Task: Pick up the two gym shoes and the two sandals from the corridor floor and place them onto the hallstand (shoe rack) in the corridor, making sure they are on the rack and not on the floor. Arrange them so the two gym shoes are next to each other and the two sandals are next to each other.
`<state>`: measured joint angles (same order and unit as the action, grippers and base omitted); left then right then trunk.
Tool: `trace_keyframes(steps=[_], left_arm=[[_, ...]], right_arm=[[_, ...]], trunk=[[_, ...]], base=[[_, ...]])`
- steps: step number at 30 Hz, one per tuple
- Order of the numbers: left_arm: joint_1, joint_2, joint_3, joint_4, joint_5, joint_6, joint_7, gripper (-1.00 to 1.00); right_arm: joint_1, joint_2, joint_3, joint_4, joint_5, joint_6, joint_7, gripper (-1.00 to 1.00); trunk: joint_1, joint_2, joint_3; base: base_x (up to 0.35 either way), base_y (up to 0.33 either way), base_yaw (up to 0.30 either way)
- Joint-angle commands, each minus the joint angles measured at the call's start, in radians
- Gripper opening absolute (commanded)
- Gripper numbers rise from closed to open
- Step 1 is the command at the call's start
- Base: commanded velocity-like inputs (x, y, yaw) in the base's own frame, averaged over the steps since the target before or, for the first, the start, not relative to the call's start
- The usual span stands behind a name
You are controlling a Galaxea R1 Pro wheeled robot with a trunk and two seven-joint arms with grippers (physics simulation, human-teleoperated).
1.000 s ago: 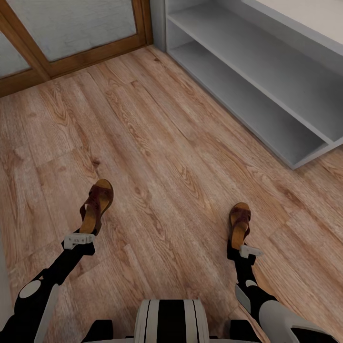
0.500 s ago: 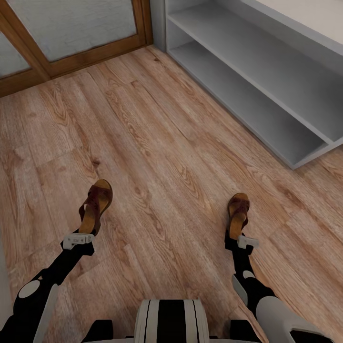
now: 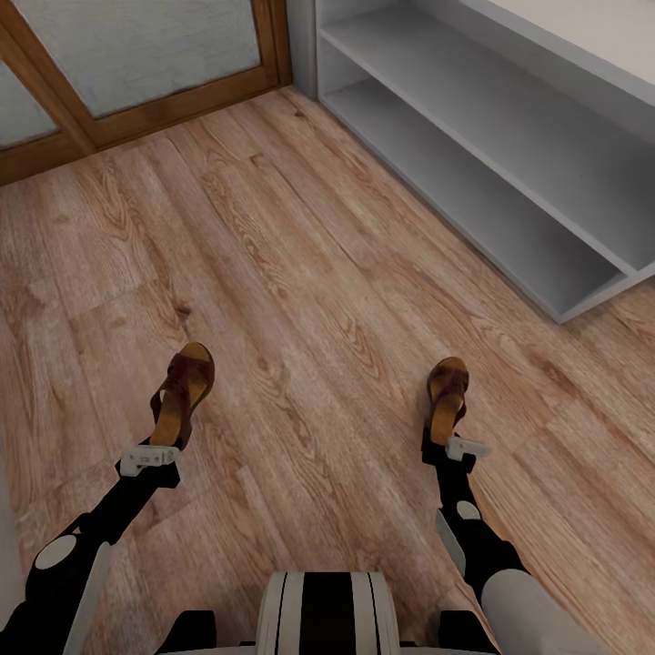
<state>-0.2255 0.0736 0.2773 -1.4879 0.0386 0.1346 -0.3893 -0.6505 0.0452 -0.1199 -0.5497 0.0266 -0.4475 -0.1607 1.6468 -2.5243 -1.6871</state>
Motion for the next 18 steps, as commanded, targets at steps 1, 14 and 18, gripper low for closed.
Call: trace_keyframes(steps=[1,14,18], left_arm=[[0.000,0.000,0.000,0.000,-0.003,-0.001,0.000,-1.00],[0.000,0.000,-0.001,0.000,-0.003,0.000,0.000,-1.00],[-0.001,0.000,-0.001,0.000,-0.003,0.002,0.000,-1.00]], right_arm=[[0.000,0.000,0.000,-0.001,-0.001,0.001,0.002,-1.00],[0.156,0.022,0.005,-0.366,0.001,0.221,0.001,-1.00],[0.194,0.024,0.007,-0.486,0.000,0.303,0.001,-1.00]], trunk=[[0.000,0.000,0.000],[0.000,0.000,0.000],[0.000,0.000,0.000]], base=[[0.000,0.000,0.000],[0.000,0.000,0.000],[0.000,0.000,0.000]])
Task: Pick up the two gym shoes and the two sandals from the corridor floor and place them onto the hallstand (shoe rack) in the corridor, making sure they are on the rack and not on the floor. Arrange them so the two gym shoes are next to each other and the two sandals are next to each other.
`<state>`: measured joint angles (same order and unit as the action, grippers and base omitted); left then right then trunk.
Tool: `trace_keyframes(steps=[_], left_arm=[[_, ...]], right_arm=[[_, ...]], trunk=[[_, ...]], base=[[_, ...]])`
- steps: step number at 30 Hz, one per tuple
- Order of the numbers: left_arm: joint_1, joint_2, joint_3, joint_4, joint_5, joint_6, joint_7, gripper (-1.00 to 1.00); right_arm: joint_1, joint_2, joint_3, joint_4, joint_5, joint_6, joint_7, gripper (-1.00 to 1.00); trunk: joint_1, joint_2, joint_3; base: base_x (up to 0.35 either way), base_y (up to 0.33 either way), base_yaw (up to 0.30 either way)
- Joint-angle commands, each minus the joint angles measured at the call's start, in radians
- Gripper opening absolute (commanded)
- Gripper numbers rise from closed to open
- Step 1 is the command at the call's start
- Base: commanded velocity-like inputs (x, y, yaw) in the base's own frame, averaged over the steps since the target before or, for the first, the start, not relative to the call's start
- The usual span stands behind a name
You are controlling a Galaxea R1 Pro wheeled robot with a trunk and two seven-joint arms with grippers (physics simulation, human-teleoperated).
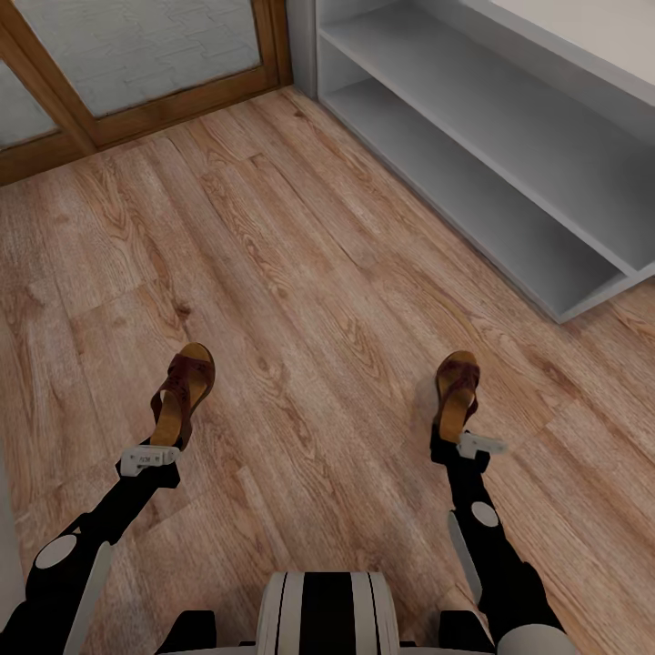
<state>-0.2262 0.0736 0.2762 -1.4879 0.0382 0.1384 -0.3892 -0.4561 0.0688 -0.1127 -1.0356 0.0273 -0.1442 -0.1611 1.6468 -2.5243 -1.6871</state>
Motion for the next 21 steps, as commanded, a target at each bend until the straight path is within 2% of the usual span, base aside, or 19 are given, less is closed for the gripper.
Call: trace_keyframes(steps=[1,5,6,10,21], left_arm=[[0.000,0.000,0.000,0.000,-0.003,0.000,0.000,-1.00],[-0.001,0.000,0.000,0.000,-0.003,0.006,0.000,-1.00],[-0.001,0.000,0.000,0.000,-0.003,0.008,0.000,-1.00],[-0.001,0.000,0.000,0.000,-0.003,0.010,0.000,-1.00],[-0.001,0.000,0.000,-0.001,-0.003,0.010,0.000,-1.00]], right_arm=[[0.011,0.000,0.000,-0.030,0.000,0.022,0.002,-1.00],[0.042,0.002,0.007,-0.106,0.001,0.076,0.001,-1.00],[0.053,0.002,0.023,-0.129,0.001,0.094,0.000,-1.00],[0.060,0.002,0.048,-0.141,0.002,0.106,-0.002,-1.00],[0.065,0.001,0.067,-0.148,0.002,0.112,-0.002,-1.00]], trunk=[[0.000,0.000,0.000],[0.000,0.000,0.000],[0.000,0.000,0.000],[0.000,0.000,0.000],[0.000,0.000,0.000]], base=[[0.000,0.000,0.000],[0.000,0.000,0.000],[0.000,0.000,0.000],[0.000,0.000,0.000],[0.000,0.000,0.000]])
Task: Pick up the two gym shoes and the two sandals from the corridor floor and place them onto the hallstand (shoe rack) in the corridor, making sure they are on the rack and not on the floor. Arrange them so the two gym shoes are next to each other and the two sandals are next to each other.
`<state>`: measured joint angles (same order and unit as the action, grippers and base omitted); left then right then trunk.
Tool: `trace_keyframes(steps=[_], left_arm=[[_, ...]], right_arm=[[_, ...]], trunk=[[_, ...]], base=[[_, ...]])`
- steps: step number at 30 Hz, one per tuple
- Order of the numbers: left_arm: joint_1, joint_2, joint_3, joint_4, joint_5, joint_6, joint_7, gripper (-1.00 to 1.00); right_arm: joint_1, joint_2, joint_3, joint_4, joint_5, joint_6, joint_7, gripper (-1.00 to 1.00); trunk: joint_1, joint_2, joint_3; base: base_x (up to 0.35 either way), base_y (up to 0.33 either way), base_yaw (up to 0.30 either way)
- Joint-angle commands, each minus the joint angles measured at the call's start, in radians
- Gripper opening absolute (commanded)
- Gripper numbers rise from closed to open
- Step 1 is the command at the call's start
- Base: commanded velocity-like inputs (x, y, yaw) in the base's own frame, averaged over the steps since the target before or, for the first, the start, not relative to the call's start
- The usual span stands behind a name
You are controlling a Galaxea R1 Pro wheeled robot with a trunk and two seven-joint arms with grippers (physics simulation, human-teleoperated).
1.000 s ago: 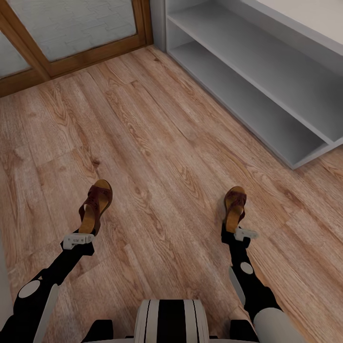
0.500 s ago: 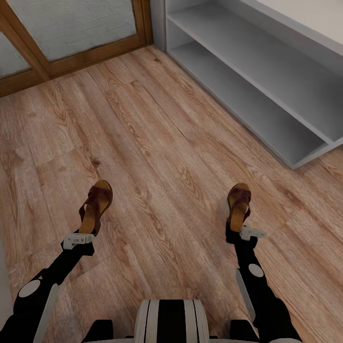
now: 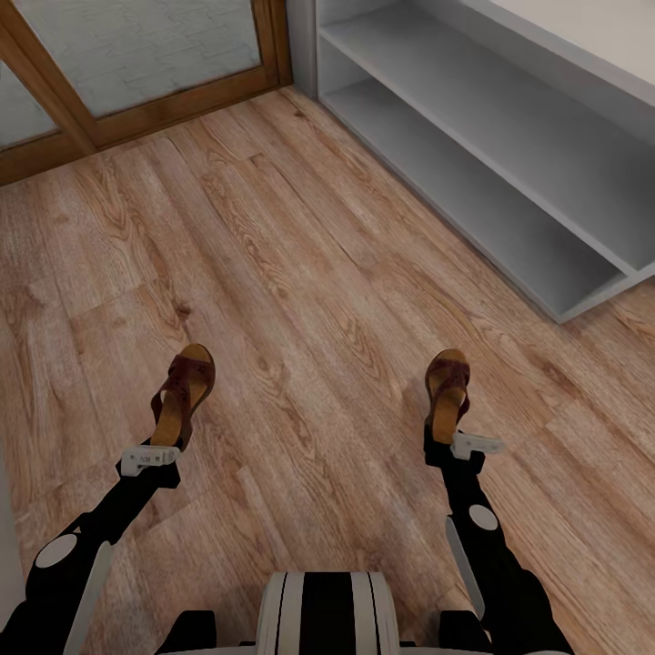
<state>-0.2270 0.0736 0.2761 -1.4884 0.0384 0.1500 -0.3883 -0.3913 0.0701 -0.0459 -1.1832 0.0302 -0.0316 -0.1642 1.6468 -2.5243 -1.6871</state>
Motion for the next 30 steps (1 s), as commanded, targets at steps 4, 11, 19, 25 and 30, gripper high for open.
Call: trace_keyframes(steps=[4,11,19,25,30], left_arm=[[0.000,0.001,0.001,0.000,-0.003,-0.001,-0.001,-1.00],[0.000,0.001,0.001,-0.001,-0.003,-0.001,-0.001,-1.00],[0.000,0.000,0.001,-0.001,-0.003,-0.001,0.000,-1.00],[0.000,0.000,0.002,-0.001,-0.003,-0.001,0.000,-1.00],[0.000,0.001,0.002,-0.001,-0.003,-0.001,0.000,-1.00]], right_arm=[[0.001,-0.001,0.001,-0.001,0.000,0.000,0.002,-1.00],[0.001,-0.001,0.002,-0.001,0.000,0.000,0.002,-1.00],[0.002,-0.001,0.008,-0.002,0.000,0.001,0.004,-1.00],[0.002,0.000,0.018,-0.005,-0.001,0.002,0.003,-1.00],[0.003,0.001,0.026,-0.014,-0.002,0.006,0.003,-1.00]], trunk=[[0.000,0.000,0.000],[0.000,0.000,0.000],[0.000,0.000,0.000],[0.000,0.000,0.000],[0.000,0.000,0.000]], base=[[0.000,0.000,0.000],[0.000,0.000,0.000],[0.000,0.000,0.000],[0.000,0.000,0.000],[0.000,0.000,0.000]])
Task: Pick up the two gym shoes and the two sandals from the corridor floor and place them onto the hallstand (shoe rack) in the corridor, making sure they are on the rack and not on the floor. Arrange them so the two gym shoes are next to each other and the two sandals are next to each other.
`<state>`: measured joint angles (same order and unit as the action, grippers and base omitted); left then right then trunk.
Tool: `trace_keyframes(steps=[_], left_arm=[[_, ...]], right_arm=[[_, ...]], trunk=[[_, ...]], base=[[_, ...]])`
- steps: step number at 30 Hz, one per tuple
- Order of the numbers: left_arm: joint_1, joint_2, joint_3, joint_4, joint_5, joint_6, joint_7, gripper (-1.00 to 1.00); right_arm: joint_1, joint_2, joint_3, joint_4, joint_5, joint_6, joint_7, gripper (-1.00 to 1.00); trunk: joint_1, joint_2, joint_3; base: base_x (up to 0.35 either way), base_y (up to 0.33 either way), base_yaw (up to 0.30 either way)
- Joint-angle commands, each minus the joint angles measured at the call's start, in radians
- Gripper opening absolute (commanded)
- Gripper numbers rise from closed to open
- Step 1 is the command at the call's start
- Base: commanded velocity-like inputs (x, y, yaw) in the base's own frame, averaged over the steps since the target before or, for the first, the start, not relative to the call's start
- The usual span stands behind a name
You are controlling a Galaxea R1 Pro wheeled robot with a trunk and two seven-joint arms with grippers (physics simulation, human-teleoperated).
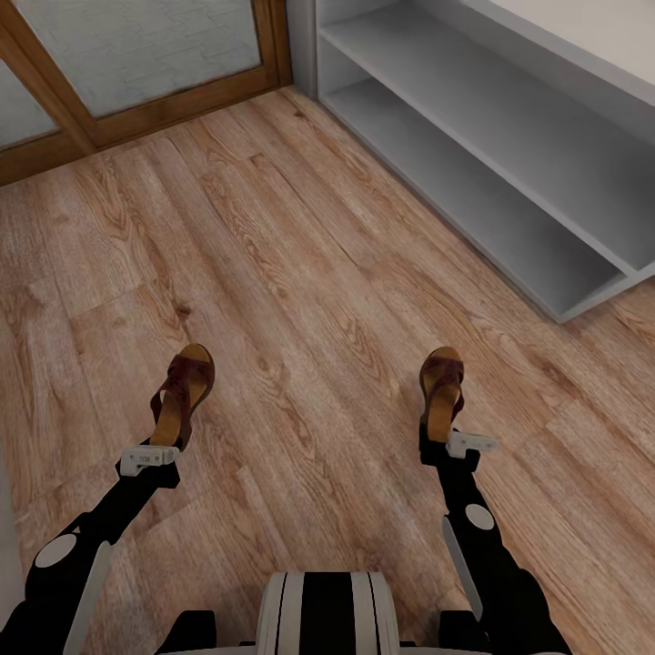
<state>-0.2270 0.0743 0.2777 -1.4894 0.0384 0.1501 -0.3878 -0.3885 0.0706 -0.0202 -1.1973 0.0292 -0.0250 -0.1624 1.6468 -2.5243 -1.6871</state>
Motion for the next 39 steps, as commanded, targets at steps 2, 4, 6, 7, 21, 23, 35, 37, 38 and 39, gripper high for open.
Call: trace_keyframes(steps=[2,4,6,7,21,23,35,37,38,39], left_arm=[[0.000,0.000,0.000,0.000,-0.003,-0.001,-0.001,-1.00],[0.000,0.000,0.000,0.000,-0.003,-0.001,-0.001,-1.00],[0.000,0.001,0.000,0.000,-0.003,-0.001,-0.001,-1.00],[0.000,0.001,0.000,0.000,-0.003,-0.001,-0.001,-1.00],[-0.001,-0.001,0.001,0.000,-0.003,-0.001,0.001,-1.00],[-0.001,-0.001,0.001,0.000,-0.003,-0.002,0.002,-1.00],[0.012,0.000,0.075,-0.002,0.000,-0.011,0.007,-1.00],[0.044,0.000,0.118,0.009,-0.003,-0.020,-0.002,-1.00],[0.053,0.000,0.124,0.011,-0.004,-0.023,-0.003,-1.00],[0.061,0.000,0.129,0.013,-0.004,-0.025,-0.003,-1.00]], right_arm=[[0.001,0.000,0.002,0.000,-0.001,-0.001,0.001,-1.00],[0.002,0.000,0.004,0.001,-0.001,-0.002,0.001,-1.00],[0.003,0.000,0.005,0.001,-0.001,-0.004,0.000,-1.00],[0.003,0.000,0.005,0.001,-0.001,-0.003,0.000,-1.00],[0.042,-0.011,0.008,-0.044,0.001,0.015,0.009,-1.00],[0.086,-0.018,0.007,-0.092,0.002,0.050,0.011,-1.00],[0.267,-0.119,-0.008,-0.210,0.010,0.088,0.088,-1.00],[0.297,-0.125,-0.023,-0.227,0.011,0.088,0.097,-1.00],[0.306,-0.126,-0.025,-0.235,0.011,0.087,0.098,-1.00],[0.315,-0.126,-0.027,-0.246,0.012,0.088,0.099,-1.00]], trunk=[[0.000,0.000,0.000],[0.000,0.000,0.000],[0.000,0.000,0.000],[0.000,0.000,0.000],[0.000,0.000,0.000],[0.000,0.000,0.000],[0.000,0.000,0.000],[0.000,0.000,0.000],[0.000,0.000,0.000],[0.000,0.000,0.000]], base=[[0.000,0.000,0.000],[0.000,0.000,0.000],[0.000,0.000,0.000],[0.000,0.000,0.000],[0.000,0.000,0.000],[0.000,0.000,0.000],[0.000,0.000,0.000],[0.000,0.000,0.000],[0.000,0.000,0.000],[0.000,0.000,0.000]])
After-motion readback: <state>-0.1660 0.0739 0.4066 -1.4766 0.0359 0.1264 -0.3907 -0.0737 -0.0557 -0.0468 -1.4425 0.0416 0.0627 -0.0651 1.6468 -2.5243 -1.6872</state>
